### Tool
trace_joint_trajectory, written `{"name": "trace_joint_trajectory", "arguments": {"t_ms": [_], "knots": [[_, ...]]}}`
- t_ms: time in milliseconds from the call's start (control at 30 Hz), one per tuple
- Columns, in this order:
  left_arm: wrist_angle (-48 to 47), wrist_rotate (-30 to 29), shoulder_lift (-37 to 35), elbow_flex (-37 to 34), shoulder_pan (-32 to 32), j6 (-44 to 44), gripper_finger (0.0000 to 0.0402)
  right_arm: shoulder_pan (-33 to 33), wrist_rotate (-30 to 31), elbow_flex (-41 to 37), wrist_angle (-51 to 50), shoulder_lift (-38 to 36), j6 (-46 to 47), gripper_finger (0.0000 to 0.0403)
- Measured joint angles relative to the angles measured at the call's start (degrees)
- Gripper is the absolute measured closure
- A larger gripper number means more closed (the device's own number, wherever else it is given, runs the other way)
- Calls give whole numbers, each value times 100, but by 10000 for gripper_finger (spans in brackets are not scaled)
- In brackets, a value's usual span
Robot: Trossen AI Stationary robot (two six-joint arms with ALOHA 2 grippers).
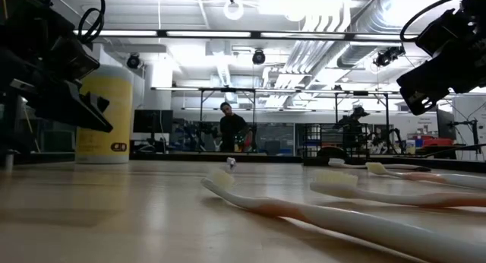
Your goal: Pick & Place toothbrushing station
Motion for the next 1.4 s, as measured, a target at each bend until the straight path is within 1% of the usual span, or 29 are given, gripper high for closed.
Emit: {"name": "trace_joint_trajectory", "arguments": {"t_ms": [1000, 1200, 1400], "knots": [[1, 0, -1, 0, -1, 2, 325, -2, 0, 0, 0, 0, 20, 392], [1, -2, -2, 0, -1, 1, 325, -2, 0, 0, 0, 0, 826, 392], [0, 0, 0, 0, -2, 2, 325, -2, 0, 0, 0, 0, 866, 392]]}}
